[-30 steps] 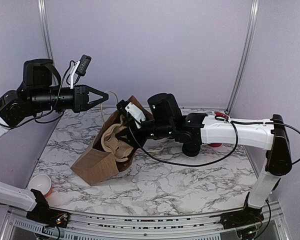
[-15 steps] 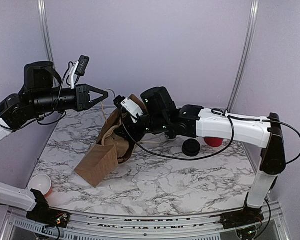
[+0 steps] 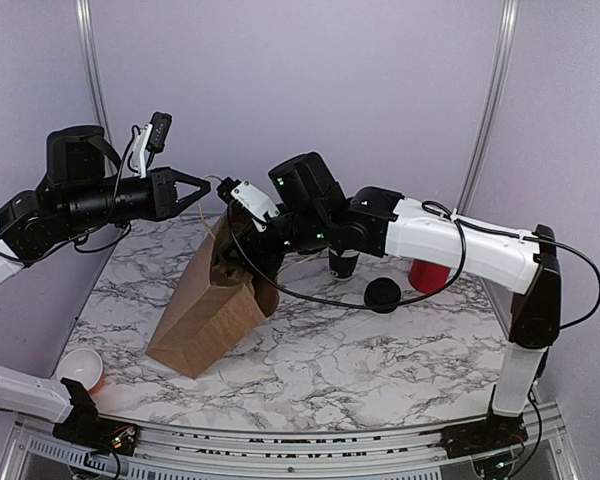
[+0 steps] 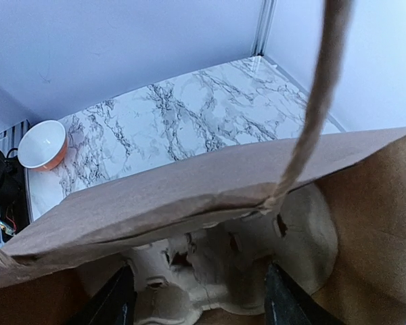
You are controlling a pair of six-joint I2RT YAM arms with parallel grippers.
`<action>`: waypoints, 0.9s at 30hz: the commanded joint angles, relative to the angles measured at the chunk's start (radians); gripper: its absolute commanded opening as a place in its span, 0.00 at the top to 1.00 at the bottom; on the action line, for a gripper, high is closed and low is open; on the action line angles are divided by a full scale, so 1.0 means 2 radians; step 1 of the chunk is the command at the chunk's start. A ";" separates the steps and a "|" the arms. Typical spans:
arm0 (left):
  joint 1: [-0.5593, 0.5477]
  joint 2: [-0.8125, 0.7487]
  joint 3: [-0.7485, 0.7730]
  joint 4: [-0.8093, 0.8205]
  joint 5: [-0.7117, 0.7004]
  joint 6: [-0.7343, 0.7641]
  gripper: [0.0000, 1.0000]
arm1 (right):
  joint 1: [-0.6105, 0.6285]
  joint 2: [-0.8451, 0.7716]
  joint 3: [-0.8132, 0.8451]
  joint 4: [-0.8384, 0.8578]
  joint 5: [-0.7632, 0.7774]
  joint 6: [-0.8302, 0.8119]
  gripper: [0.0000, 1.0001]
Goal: Pack the takeout coffee
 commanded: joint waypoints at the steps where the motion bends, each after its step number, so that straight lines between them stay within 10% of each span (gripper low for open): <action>1: 0.001 -0.011 -0.008 0.021 -0.025 -0.005 1.00 | 0.005 0.007 0.029 -0.030 0.006 -0.010 0.37; 14: 0.011 -0.020 -0.019 0.025 -0.063 -0.013 1.00 | 0.005 0.001 0.075 -0.050 -0.002 -0.004 0.35; 27: 0.083 0.009 -0.009 0.095 -0.048 -0.034 1.00 | 0.004 -0.071 0.087 -0.024 0.105 0.017 0.14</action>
